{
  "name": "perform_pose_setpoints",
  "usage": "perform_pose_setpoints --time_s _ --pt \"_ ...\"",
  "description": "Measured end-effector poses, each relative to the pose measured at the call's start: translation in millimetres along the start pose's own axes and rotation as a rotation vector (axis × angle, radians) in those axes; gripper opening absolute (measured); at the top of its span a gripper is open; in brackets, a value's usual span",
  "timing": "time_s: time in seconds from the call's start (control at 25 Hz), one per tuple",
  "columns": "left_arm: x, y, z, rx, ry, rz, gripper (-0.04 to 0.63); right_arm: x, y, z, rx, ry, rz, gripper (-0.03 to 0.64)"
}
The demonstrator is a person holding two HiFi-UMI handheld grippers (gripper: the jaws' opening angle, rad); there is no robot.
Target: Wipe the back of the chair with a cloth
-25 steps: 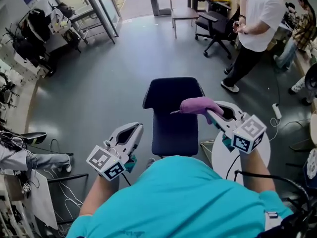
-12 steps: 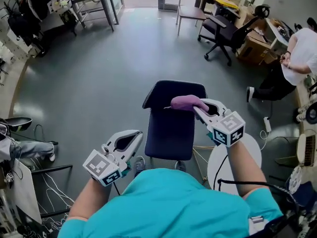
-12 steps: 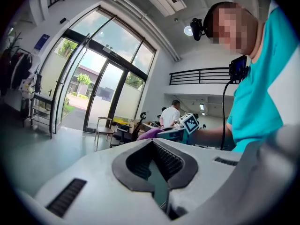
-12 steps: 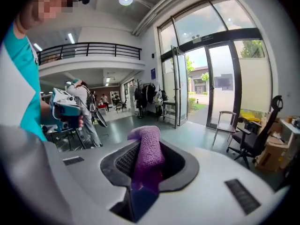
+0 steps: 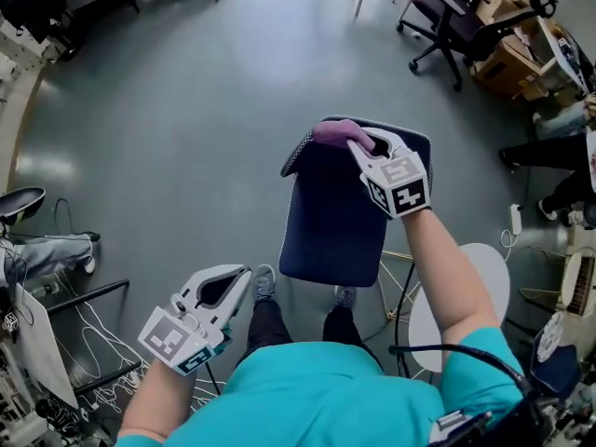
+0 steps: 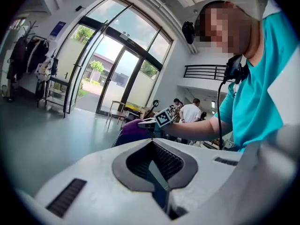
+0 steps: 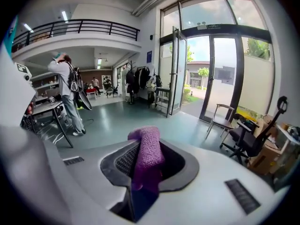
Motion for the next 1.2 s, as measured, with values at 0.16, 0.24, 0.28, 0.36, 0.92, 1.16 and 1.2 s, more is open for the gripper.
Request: perform_pose_setpoints --time_s 0.16,0.24,0.28,0.36,0.92,1.16,1.2 --pt "20.3 5.7 -24.5 0.013 -0.03 -0.02 0.003 1.5 54.8 -3.5 0.034 -0.03 -0.034 0.087" --pt "29.3 9.4 -33.2 0.02 -0.038 -0.022 0.003 2.4 78.5 -8.7 0.049 -0.054 -0.044 0.086" --pt "34.3 11.2 -35.9 0.024 -0.039 -0.028 0.003 4.0 88.4 -10.4 0.06 -0.07 -0.052 0.087" --pt "42.5 14.3 -38.8 0.029 -0.046 -0.042 0.003 9.3 102.8 -10.8 0.091 -0.098 -0.074 0.086" --pt "73.6 60.8 -9.9 0.1 -0.069 -0.153 0.003 29.3 74.9 16.8 0.266 -0.178 -0.07 0.089" --pt "69.4 95.3 22.3 0.155 -0.036 -0.188 0.003 70.3 17.9 63.9 0.366 -0.182 -0.12 0.089" --pt "68.6 100.8 28.4 0.165 -0.03 -0.191 0.003 77.2 6.6 72.8 0.384 -0.174 -0.126 0.089"
Point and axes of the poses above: the fingertips, and each gripper's own axes: y forward along the fingers, z to its right, x out of its underside, the point moved 8 cm from there along -y, backward along the fingers, and after that the axes turned 9 degrees about -x, right-handed, at the moved point
